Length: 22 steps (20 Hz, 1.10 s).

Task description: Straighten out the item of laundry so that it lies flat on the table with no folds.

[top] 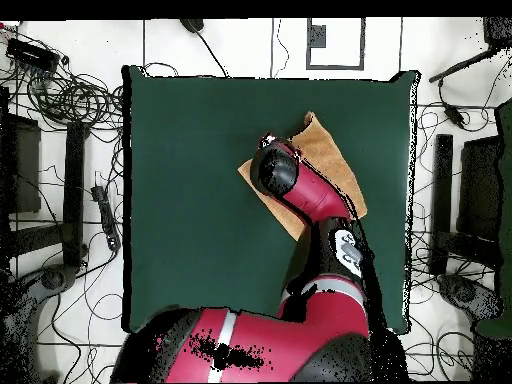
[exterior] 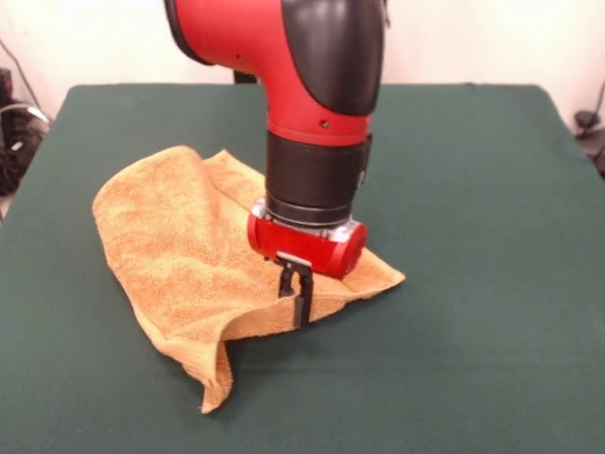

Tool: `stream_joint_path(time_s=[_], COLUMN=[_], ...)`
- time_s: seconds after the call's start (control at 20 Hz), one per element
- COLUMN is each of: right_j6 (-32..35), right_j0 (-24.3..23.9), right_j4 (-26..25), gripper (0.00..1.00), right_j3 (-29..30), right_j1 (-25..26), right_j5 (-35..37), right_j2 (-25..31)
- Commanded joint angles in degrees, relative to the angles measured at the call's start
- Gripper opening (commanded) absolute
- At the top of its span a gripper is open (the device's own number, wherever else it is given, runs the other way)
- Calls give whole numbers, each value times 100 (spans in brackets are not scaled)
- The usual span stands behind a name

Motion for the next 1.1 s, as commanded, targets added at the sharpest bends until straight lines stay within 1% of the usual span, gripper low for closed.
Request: stream_joint_path(time_s=[0.05, 0.25, 0.45, 0.55, 0.6, 0.65, 0.7, 0.75, 0.8, 0.9, 1.0, 1.05, 1.1], right_j6=[1656, 1757, 1691, 1593, 1456, 1426, 1563, 1746, 2005, 2331, 2290, 2238, 2185], right_j0=[209, 272, 193, 117, -13, -183, -173, -60, 222, 602, 795, 809, 831], right_j4=[431, 349, 313, 313, 328, 385, 509, 638, 744, 883, 880, 899, 938], gripper=[0, 0, 0, 0, 0, 0, 0, 0, 0, 0, 0, 0, 0], right_j3=[-240, -407, -397, -329, -209, -79, -90, -129, -310, -630, -907, -971, -1003], right_j1=[296, 369, 311, 226, 138, 66, 84, 78, 110, 181, 250, 262, 273], right_j5=[1226, 1656, 1673, 1567, 1310, 768, 601, 617, 805, 1166, 1347, 1378, 1263], right_j2=[-186, -443, -288, -42, 306, 751, 978, 1000, 650, 189, 6, 58, 109])
